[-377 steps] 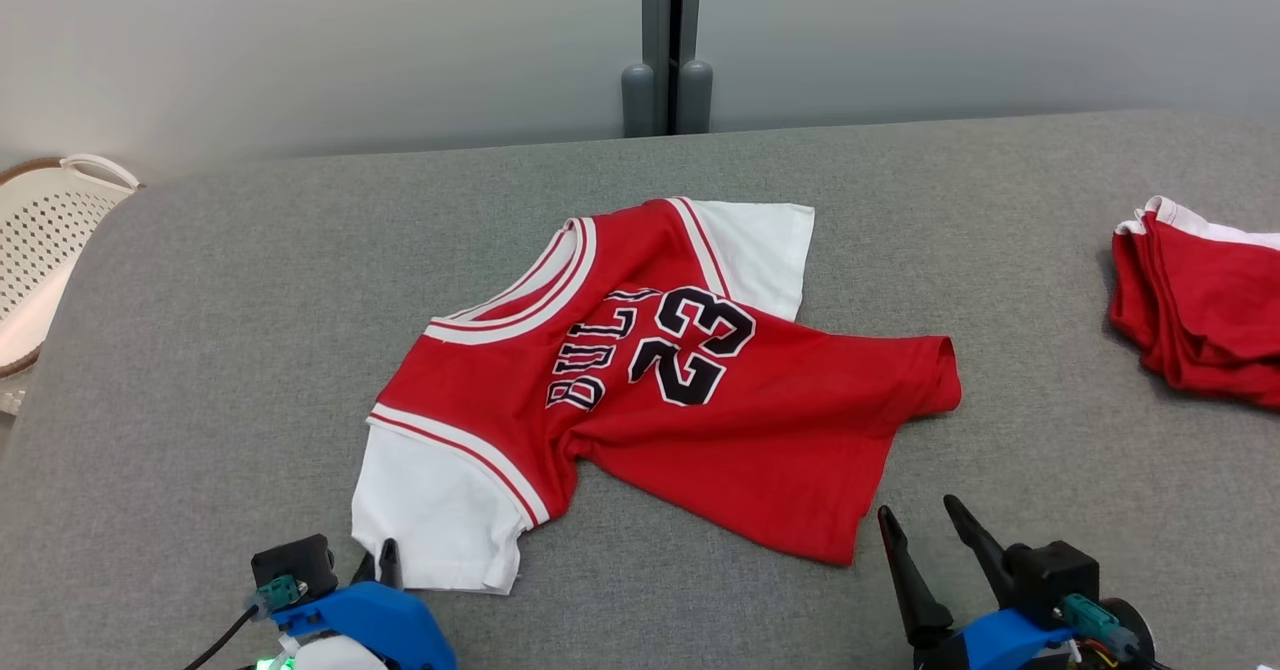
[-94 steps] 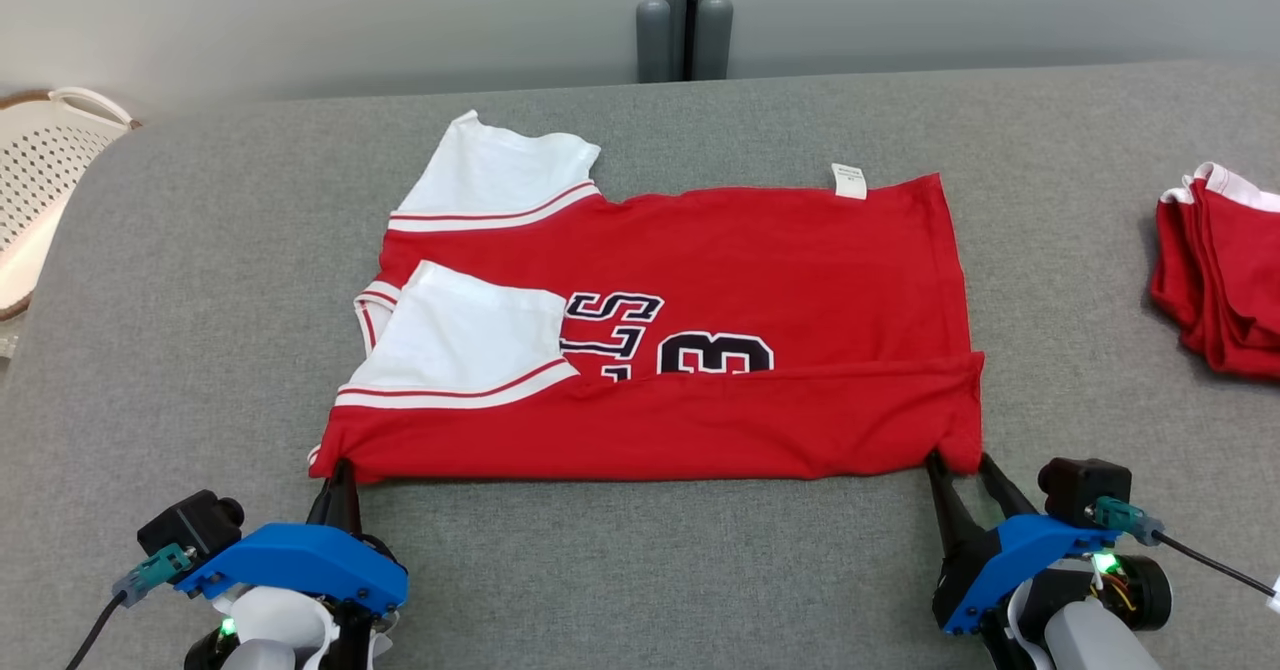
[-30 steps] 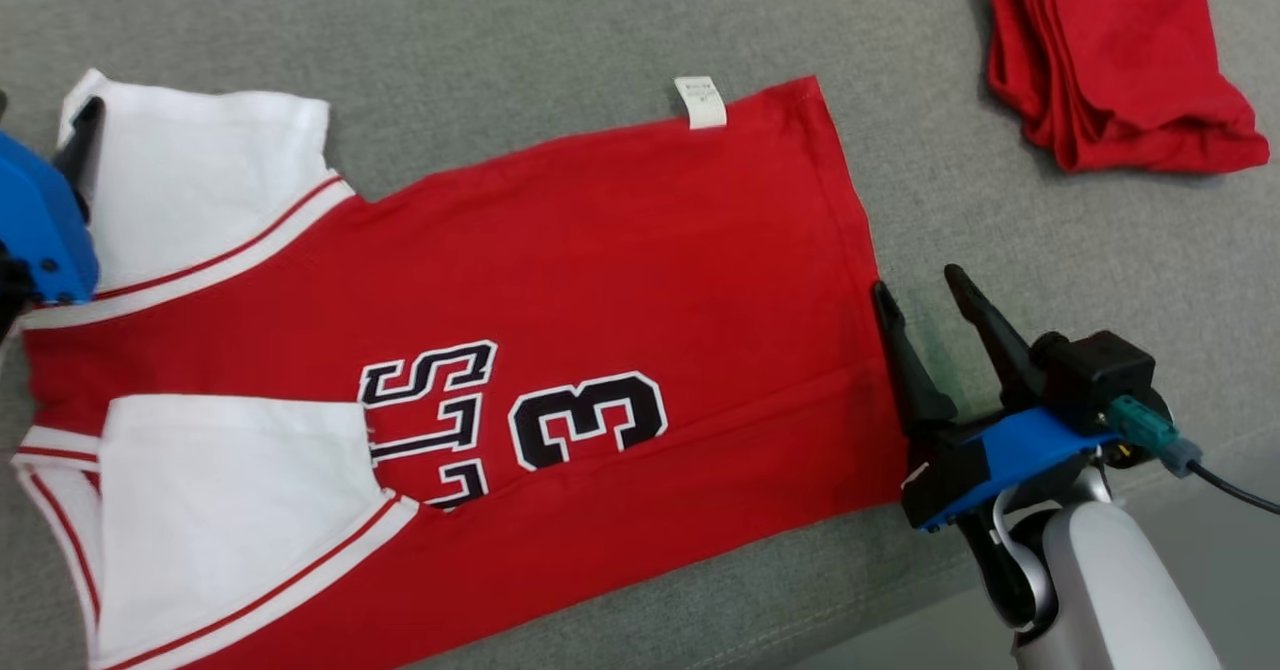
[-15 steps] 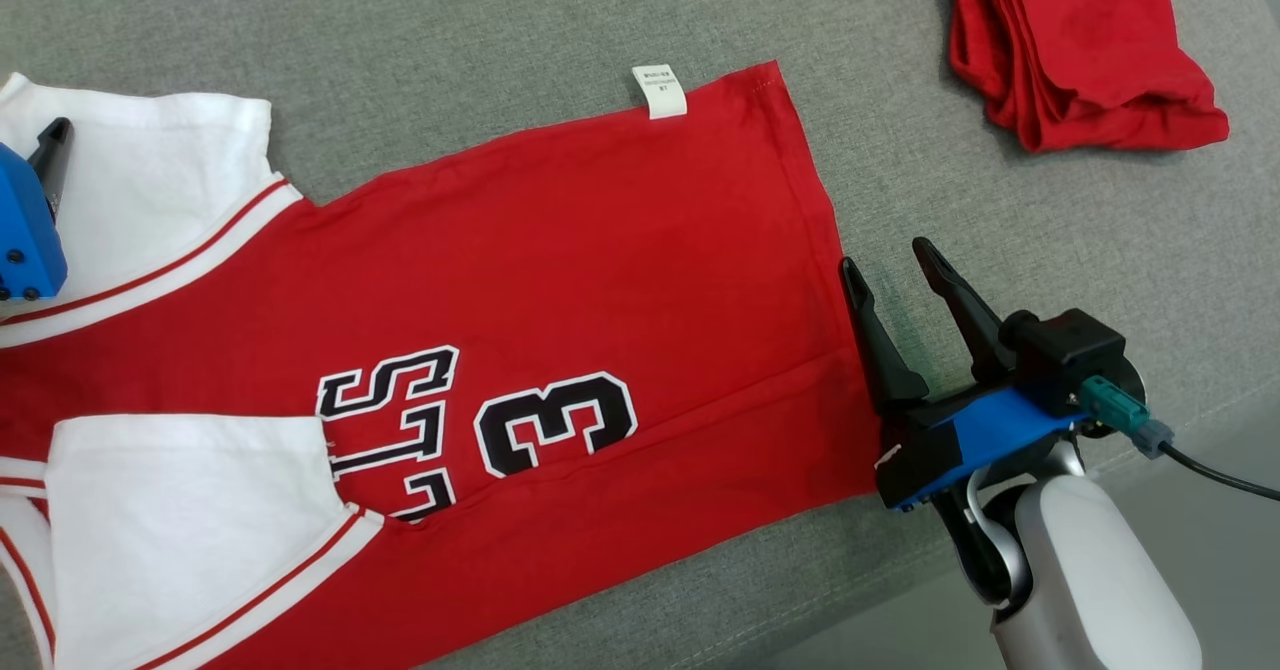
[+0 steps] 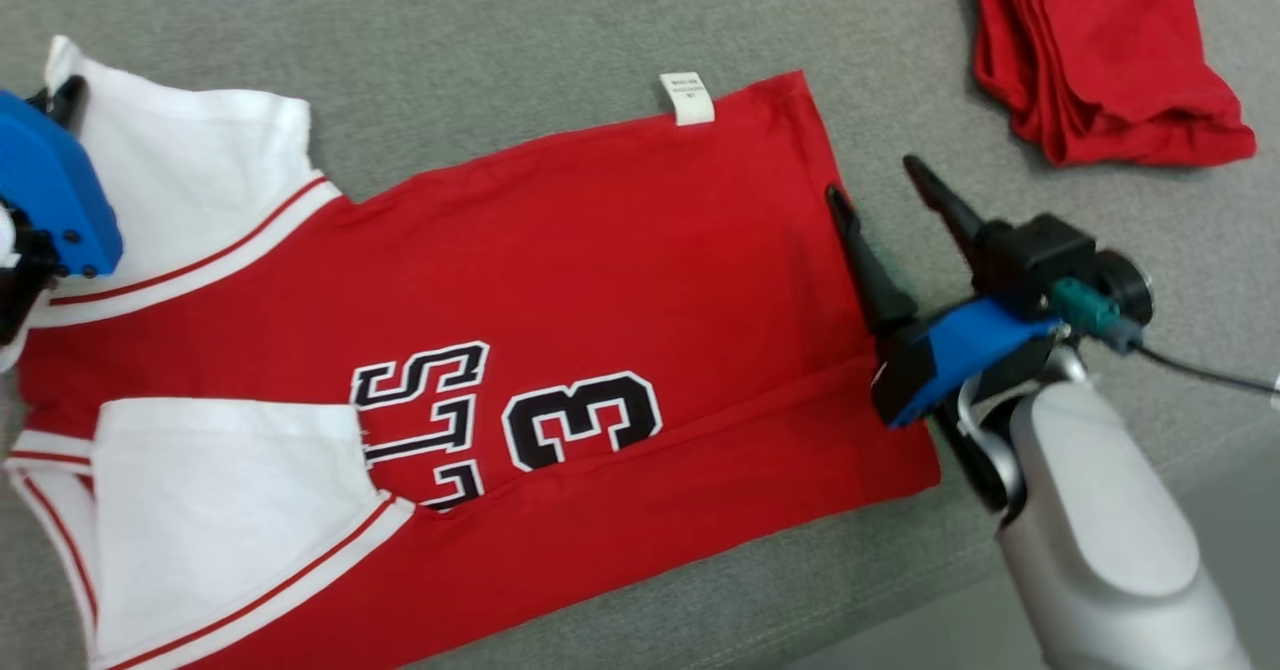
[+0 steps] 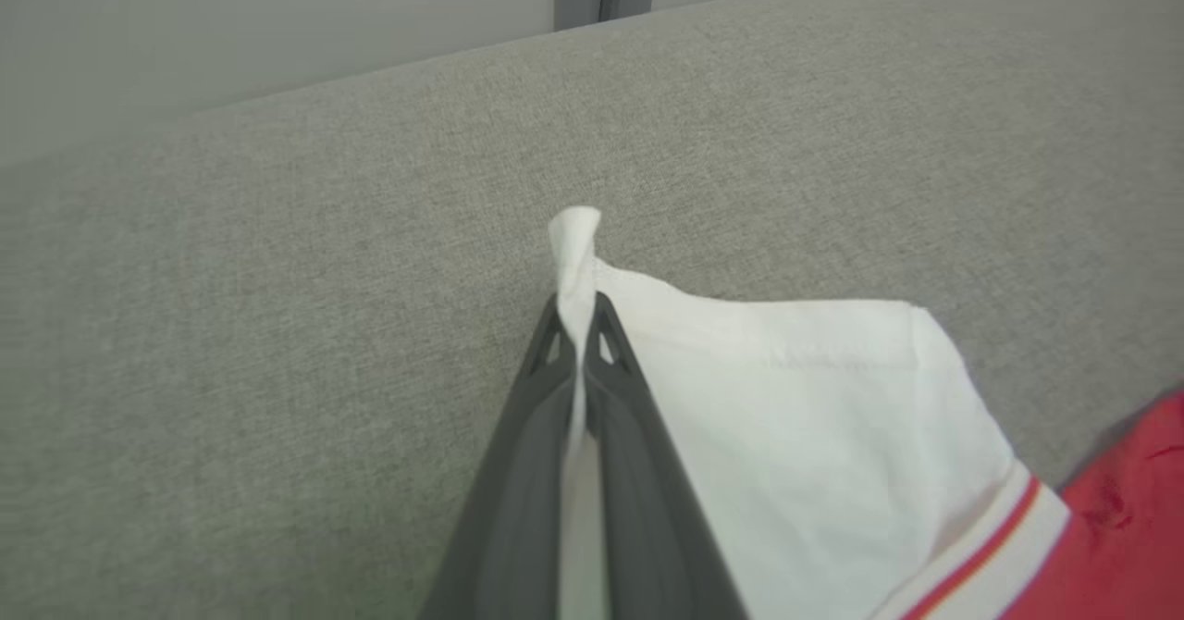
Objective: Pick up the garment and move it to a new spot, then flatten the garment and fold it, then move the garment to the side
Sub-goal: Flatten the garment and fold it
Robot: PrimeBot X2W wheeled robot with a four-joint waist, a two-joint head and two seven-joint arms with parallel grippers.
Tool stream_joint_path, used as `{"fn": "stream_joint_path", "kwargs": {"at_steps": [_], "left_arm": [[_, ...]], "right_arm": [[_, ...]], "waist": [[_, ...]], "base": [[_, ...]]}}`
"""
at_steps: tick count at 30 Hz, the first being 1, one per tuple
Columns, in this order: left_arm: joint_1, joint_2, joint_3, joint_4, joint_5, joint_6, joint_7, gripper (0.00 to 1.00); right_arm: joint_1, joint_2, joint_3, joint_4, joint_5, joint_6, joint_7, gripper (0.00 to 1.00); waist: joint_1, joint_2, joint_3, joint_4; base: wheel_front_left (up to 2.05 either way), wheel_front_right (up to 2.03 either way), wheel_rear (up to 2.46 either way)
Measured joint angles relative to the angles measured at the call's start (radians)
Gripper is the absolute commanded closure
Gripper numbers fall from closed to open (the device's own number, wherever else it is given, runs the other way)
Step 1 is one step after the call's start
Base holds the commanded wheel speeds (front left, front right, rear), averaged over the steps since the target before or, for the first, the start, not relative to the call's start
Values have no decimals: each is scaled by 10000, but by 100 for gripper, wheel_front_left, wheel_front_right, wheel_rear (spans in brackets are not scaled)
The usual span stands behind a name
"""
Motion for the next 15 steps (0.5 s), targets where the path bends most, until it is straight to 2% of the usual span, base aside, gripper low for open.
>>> {"fn": "stream_joint_path", "kwargs": {"at_steps": [8, 15], "left_arm": [[107, -593, -435, -685, -123, -153, -892, 100], [256, -1005, -805, -1227, -176, -207, -1455, 100]], "right_arm": [[-1967, -930, -199, 1985, -1168, 0, 909, 0], [-3099, -1722, 637, 3779, -1392, 0, 1772, 0]], "waist": [[-1, -1, -462, 1014], [-1, 0, -510, 1783]], "base": [[0, 0, 0], [0, 0, 0]]}}
